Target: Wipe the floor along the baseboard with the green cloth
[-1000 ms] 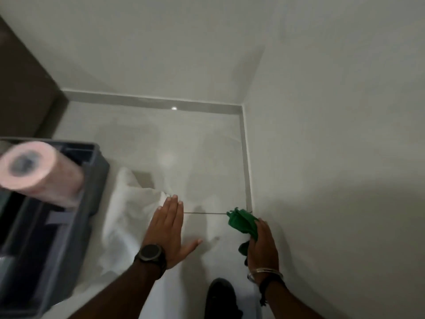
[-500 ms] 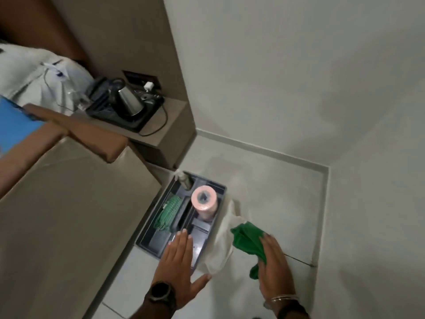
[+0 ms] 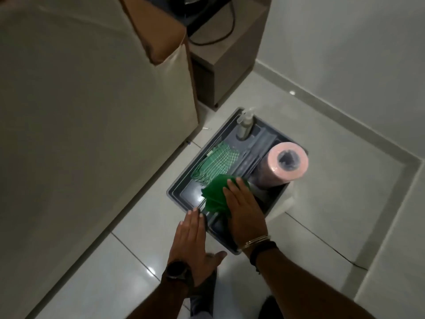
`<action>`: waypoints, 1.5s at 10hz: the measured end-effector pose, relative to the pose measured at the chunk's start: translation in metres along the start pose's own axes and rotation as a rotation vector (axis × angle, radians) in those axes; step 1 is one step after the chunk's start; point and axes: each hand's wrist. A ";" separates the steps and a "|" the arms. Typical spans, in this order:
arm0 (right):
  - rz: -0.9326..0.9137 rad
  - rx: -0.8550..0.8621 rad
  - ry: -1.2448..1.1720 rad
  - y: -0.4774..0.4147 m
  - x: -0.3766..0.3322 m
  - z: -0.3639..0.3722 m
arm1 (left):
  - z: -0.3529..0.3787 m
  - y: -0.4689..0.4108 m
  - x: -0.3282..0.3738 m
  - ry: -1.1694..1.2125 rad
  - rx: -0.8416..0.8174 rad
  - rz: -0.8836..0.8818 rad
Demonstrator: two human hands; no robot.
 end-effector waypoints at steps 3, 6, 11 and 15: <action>-0.050 -0.189 0.142 0.003 -0.022 0.050 | 0.004 -0.004 -0.008 0.280 0.052 0.031; 0.028 0.104 0.017 -0.014 -0.032 0.031 | 0.019 -0.006 -0.012 0.184 0.003 -0.017; -0.186 -0.492 0.072 -0.010 -0.005 0.071 | 0.024 -0.006 -0.018 0.078 -0.020 -0.005; 0.147 -0.485 0.132 0.106 -0.018 0.002 | -0.021 0.026 -0.012 -0.170 0.066 0.207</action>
Point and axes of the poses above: each hand's wrist, its own y-axis away from the middle knuckle, its own z-axis out of the palm, x = y × z, and after that the axes turned 6 degrees about -x, right-handed
